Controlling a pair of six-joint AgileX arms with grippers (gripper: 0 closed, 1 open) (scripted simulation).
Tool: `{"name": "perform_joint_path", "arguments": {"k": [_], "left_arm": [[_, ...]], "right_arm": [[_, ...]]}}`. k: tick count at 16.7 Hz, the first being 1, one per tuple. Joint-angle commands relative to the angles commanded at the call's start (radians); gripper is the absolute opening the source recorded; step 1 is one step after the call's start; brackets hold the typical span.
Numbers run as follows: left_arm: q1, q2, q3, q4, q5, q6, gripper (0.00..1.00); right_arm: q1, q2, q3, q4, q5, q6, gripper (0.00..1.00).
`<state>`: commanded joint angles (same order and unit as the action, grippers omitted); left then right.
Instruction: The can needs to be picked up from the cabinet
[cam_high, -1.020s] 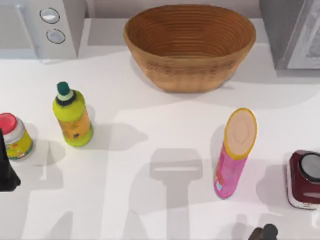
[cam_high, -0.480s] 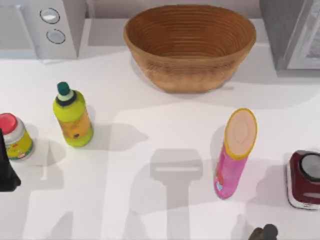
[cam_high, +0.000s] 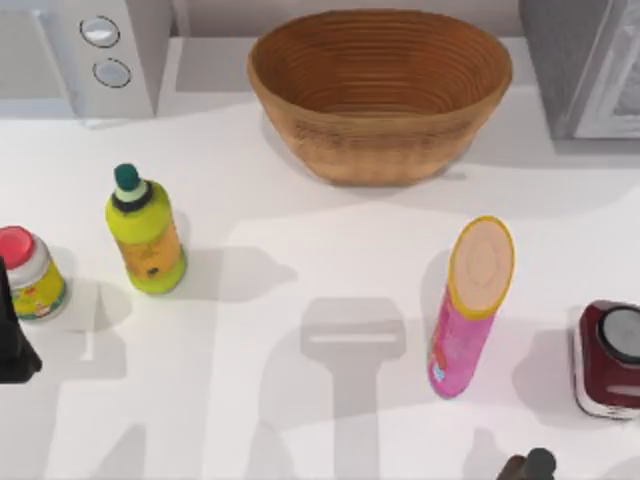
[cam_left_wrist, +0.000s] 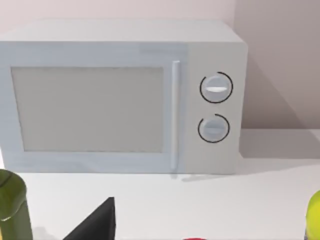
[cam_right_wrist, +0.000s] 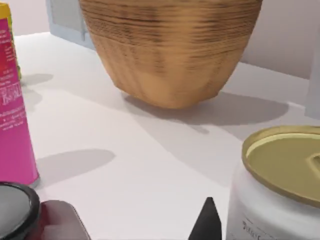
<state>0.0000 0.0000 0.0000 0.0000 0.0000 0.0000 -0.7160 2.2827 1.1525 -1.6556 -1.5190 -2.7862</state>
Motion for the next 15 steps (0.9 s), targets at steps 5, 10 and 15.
{"name": "perform_joint_path", "arguments": {"k": [5,10,15], "left_arm": [[0.000,0.000,0.000,0.000,0.000,0.000,1.00],[0.000,0.000,0.000,0.000,0.000,0.000,1.00],[0.000,0.000,0.000,0.000,0.000,0.000,1.00]], "right_arm": [[-0.039,0.145,0.059,-0.098,-0.094,-0.184,0.00],[-0.040,0.149,0.060,-0.101,-0.097,-0.189,0.00],[-0.005,0.092,-0.074,0.021,-0.050,-0.213,0.00]]}}
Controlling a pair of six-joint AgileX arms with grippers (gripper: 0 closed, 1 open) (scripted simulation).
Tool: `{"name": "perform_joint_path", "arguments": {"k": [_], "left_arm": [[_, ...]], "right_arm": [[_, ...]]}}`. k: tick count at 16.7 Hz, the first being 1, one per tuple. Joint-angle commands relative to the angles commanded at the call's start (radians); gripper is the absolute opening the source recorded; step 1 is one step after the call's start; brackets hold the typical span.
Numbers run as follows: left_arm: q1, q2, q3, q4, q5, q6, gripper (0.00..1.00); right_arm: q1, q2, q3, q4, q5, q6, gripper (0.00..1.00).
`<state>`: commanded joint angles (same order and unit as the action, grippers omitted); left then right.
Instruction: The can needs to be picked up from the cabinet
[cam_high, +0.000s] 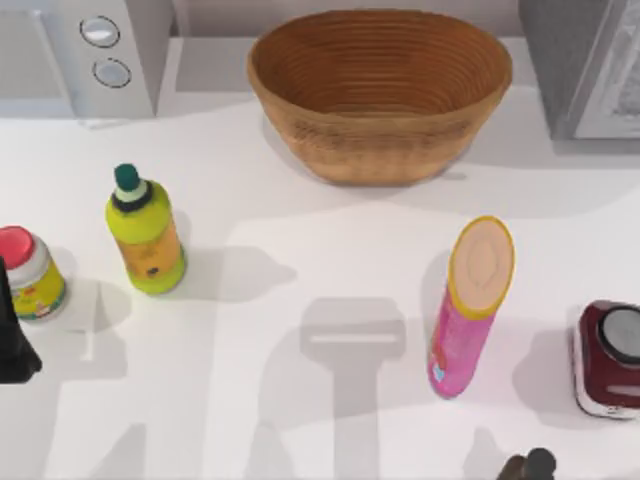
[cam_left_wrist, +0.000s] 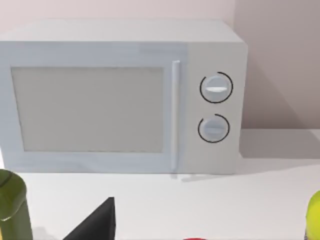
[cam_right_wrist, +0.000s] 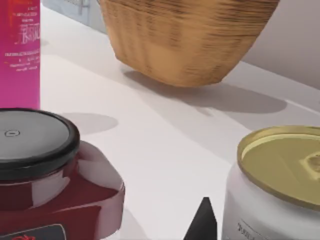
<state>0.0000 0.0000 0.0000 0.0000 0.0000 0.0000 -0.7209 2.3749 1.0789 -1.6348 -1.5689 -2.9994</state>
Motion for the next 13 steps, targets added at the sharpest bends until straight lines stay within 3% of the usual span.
{"name": "perform_joint_path", "arguments": {"k": [5,10,13], "left_arm": [[0.000,0.000,0.000,0.000,0.000,0.000,1.00],[0.000,0.000,0.000,0.000,0.000,0.000,1.00],[0.000,0.000,0.000,0.000,0.000,0.000,1.00]], "right_arm": [[0.038,0.089,0.135,-0.171,-0.108,-0.065,0.00],[0.045,0.105,0.158,-0.197,-0.127,-0.074,0.00],[0.045,0.105,0.158,-0.197,-0.127,-0.074,0.23]]}}
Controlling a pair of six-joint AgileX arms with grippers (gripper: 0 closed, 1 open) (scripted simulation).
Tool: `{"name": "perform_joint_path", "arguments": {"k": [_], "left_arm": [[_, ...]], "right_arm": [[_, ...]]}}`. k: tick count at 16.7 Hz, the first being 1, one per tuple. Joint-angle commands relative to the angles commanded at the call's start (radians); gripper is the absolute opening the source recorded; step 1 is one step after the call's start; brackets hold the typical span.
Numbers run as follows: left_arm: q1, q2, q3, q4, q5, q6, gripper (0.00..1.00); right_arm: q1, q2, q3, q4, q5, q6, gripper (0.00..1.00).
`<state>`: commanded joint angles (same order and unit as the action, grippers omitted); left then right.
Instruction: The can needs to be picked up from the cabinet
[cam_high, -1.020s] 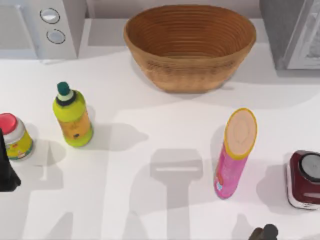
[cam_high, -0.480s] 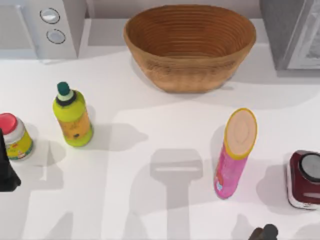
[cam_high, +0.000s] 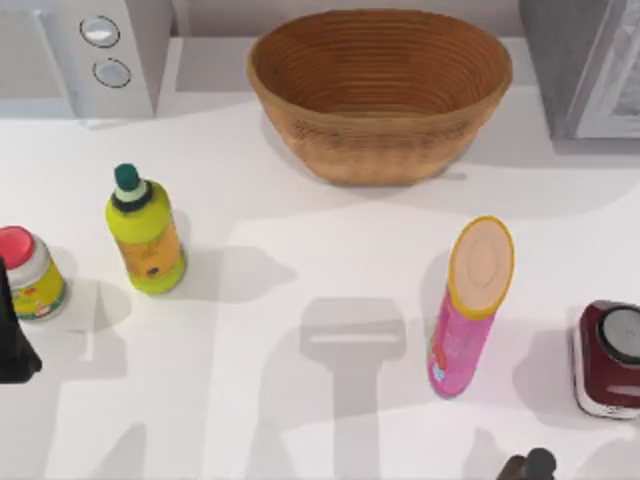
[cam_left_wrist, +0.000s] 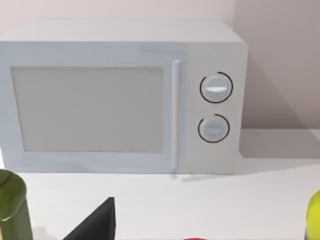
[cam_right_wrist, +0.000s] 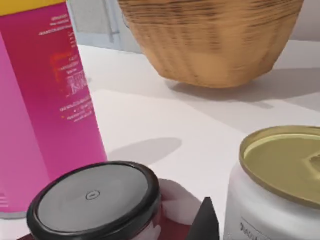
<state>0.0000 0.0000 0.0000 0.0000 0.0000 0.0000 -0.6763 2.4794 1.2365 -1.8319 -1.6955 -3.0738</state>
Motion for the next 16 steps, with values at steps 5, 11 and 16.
{"name": "perform_joint_path", "arguments": {"k": [5,11,16], "left_arm": [[0.000,0.000,0.000,0.000,0.000,0.000,1.00],[0.000,0.000,0.000,0.000,0.000,0.000,1.00],[0.000,0.000,0.000,0.000,0.000,0.000,1.00]], "right_arm": [[0.000,0.000,0.000,0.000,0.000,0.000,0.60],[0.000,0.000,0.000,0.000,0.000,0.000,1.00],[0.000,0.000,0.000,0.000,0.000,0.000,1.00]]}}
